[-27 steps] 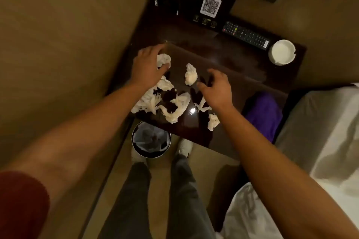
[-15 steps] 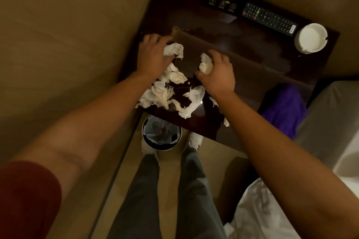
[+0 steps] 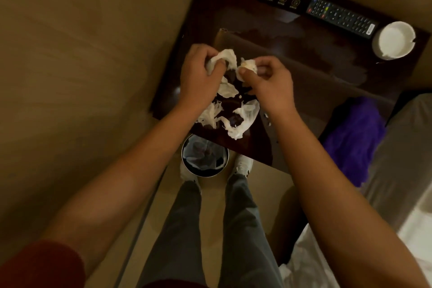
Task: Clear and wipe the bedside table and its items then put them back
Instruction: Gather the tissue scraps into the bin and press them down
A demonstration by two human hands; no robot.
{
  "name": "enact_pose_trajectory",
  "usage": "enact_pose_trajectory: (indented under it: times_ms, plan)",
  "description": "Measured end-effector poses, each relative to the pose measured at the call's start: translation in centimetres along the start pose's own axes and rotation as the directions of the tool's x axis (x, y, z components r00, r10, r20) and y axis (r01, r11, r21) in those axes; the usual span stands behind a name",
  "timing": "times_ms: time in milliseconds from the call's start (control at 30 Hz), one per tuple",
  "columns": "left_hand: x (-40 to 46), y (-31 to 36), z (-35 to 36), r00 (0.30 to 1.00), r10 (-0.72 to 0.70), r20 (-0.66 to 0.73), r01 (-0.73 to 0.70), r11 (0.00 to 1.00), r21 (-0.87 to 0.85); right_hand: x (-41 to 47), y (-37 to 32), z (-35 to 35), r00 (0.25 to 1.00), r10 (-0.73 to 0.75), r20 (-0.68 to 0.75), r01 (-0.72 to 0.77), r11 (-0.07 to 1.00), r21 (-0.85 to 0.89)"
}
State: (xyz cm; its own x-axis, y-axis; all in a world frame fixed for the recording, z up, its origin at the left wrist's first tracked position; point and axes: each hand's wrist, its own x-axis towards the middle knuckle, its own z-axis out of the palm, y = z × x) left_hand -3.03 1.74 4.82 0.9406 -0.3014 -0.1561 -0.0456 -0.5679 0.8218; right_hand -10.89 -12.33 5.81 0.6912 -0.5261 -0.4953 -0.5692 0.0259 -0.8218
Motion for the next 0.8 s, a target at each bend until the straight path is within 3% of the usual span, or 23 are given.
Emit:
enact_pose_trajectory:
  times_ms: [100, 200, 333, 400, 467, 533, 600, 700, 800]
  plan:
    - [-2.8, 1.0, 0.0, 0.970, -0.203, 0.131, 0.232, 0.931, -0.283, -2.5, -0.6, 1.4, 0.999, -0.036, 0.026, 0.035, 0.998, 0.052]
    - [-5.4, 1.3, -0.2, 0.919, -0.339, 0.201, 0.393, 0.746, -0.537, -5.4, -0.4, 3.1, 0.995, -0.099, 0.020, 0.101, 0.992, -0.077]
    - [-7.3, -0.3, -1.1, 0.902, -0.411, 0.130, 0.405, 0.705, -0.582, -8.0, 0.0, 4.5, 0.942, -0.162, 0.294, 0.224, 0.956, -0.190]
    - [-7.3, -1.2, -1.9, 0.798, -0.580, 0.166, 0.525, 0.532, -0.664, -8.1, 0.0, 4.3, 0.922, -0.141, 0.360, 0.186, 0.978, -0.093]
    - [-7.1, -2.0, -2.6, 0.709, -0.664, 0.238, 0.596, 0.384, -0.705, -6.8, 0.2, 3.6, 0.954, -0.124, 0.273, 0.144, 0.988, -0.056]
    - [-7.1, -2.7, -2.9, 0.702, -0.657, 0.276, 0.612, 0.358, -0.705, -4.7, 0.5, 2.8, 0.983, -0.093, 0.156, 0.109, 0.989, -0.100]
    - [-7.3, -3.3, -3.2, 0.717, -0.630, 0.300, 0.606, 0.350, -0.714, -2.5, 0.9, 2.2, 0.991, -0.092, 0.096, 0.115, 0.955, -0.274]
    - [-7.6, -3.8, -3.6, 0.713, -0.626, 0.315, 0.612, 0.337, -0.715, -0.3, 1.2, 2.7, 0.979, -0.107, 0.173, 0.185, 0.821, -0.540]
    - [-7.9, -4.1, -3.8, 0.695, -0.641, 0.326, 0.636, 0.337, -0.694, 0.9, 1.4, 4.6, 0.958, -0.157, 0.242, 0.280, 0.698, -0.659]
